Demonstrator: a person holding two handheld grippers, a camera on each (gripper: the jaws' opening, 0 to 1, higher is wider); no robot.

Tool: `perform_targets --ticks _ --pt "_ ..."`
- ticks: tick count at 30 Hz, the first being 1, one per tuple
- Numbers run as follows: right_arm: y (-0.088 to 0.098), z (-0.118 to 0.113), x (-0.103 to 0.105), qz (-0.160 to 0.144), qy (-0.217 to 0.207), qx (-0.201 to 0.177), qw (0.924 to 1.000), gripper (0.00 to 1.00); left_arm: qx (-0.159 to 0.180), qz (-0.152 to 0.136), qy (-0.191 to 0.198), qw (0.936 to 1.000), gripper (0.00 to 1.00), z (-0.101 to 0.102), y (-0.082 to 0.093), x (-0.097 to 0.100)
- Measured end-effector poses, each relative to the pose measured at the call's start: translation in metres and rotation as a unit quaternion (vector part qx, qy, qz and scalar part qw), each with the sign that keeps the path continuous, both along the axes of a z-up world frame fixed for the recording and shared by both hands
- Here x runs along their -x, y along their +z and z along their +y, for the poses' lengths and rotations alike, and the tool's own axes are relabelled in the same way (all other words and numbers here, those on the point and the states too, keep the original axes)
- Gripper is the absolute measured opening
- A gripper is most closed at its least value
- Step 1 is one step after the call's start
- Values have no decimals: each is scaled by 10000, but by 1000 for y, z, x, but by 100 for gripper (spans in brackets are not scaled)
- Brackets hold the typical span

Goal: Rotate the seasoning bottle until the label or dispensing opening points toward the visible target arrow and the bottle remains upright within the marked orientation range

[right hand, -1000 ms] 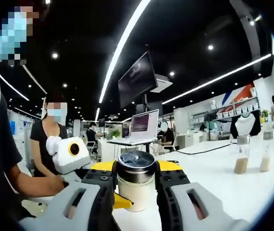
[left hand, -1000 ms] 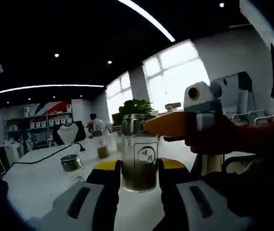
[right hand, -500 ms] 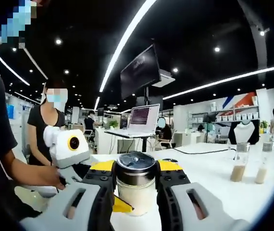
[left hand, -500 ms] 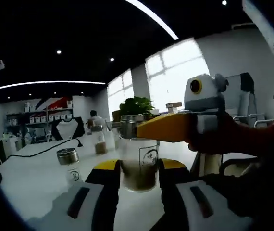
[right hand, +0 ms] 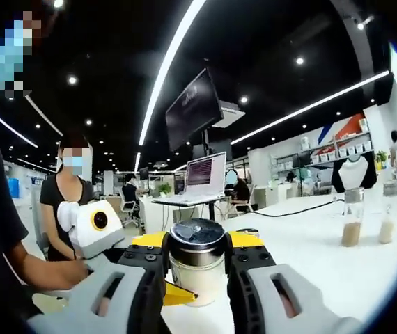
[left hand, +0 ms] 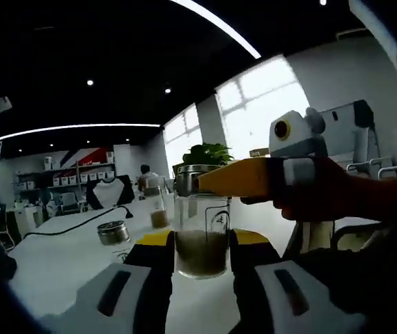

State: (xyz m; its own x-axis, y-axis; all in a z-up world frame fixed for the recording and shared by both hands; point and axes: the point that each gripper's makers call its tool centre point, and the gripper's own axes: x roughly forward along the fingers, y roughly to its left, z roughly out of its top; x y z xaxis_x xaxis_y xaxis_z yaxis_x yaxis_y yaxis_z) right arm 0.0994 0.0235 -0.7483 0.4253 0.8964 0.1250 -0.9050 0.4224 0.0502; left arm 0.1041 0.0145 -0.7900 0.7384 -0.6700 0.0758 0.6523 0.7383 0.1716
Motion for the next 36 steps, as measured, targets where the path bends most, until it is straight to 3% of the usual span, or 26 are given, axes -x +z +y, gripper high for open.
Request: perform_targets --ticks 2,3,5,8,12,21,25,31,36 --pt "0 2 -2 16 -68 -18 10000 30 141 41 36 9999 32 2 0 -2" --pt "-2 2 -5 98 -99 -9 9999 30 188 156 47 9997 32 3 -2 -3" --pt "-6 2 -10 403 -139 -108 9990 30 127 106 176 9997 33 5 -3 -5" --pt "-9 0 -14 627 -181 -155 9977 29 191 205 130 9995 33 6 -6 -6" --pt "-13 0 -15 690 -228 -111 9973 30 222 329 120 9991 33 5 -10 -8" --pt "-17 1 -19 971 -283 -94 9948 31 146 263 193 9994 33 6 -12 -9" --pt "-20 2 -19 1022 -269 3 9944 30 148 312 144 9993 33 8 -14 -10" --pt "-15 2 -16 706 -304 216 9968 29 329 366 -95 9987 33 6 -12 -10" --pt "-16 3 -23 657 -406 253 9967 28 172 389 -68 9991 32 9 -15 -12"
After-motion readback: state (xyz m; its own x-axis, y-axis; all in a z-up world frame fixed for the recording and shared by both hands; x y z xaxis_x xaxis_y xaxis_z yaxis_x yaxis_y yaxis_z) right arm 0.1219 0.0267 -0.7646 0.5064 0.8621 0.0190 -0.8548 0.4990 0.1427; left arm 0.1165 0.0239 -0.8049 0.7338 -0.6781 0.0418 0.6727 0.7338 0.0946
